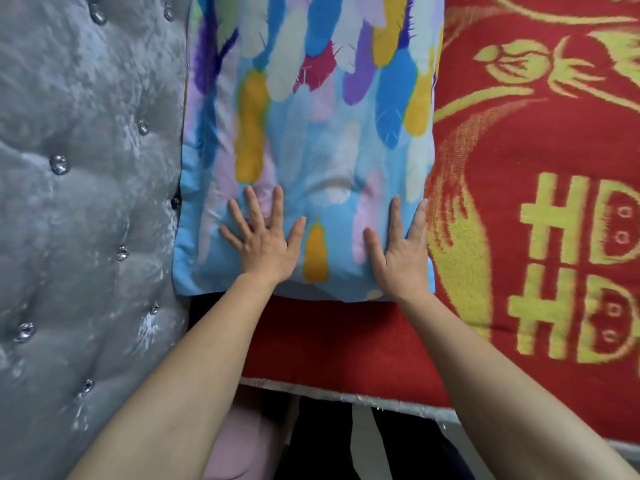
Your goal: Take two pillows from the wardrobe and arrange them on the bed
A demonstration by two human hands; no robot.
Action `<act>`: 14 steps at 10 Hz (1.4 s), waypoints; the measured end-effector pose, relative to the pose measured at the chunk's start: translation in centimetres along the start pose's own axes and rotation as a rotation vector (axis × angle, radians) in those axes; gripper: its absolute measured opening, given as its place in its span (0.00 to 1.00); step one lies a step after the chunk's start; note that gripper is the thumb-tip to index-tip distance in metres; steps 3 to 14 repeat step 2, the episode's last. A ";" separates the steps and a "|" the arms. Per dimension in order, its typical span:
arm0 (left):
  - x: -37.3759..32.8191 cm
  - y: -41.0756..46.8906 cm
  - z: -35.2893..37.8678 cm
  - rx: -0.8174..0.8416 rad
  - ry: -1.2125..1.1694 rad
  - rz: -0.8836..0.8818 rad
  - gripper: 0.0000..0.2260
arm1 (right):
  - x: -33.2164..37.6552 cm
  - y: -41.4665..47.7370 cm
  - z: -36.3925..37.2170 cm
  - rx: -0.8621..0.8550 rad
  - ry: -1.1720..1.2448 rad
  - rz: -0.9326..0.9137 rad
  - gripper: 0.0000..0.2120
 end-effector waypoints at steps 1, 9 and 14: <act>-0.2 0.4 -0.7 0.109 0.026 -0.007 0.31 | 0.0 0.0 -0.5 0.094 -0.015 0.000 0.36; -0.9 1.4 -4.2 0.196 0.044 0.003 0.29 | 0.9 1.1 -2.7 0.230 -0.062 0.035 0.37; -0.9 1.4 -4.2 0.196 0.044 0.003 0.29 | 0.9 1.1 -2.7 0.230 -0.062 0.035 0.37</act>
Point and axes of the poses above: each hand's wrist, its own y-axis towards the middle knuckle, its own z-axis out of the palm, x = y × z, the point moved 8 cm from there along y, towards the middle knuckle
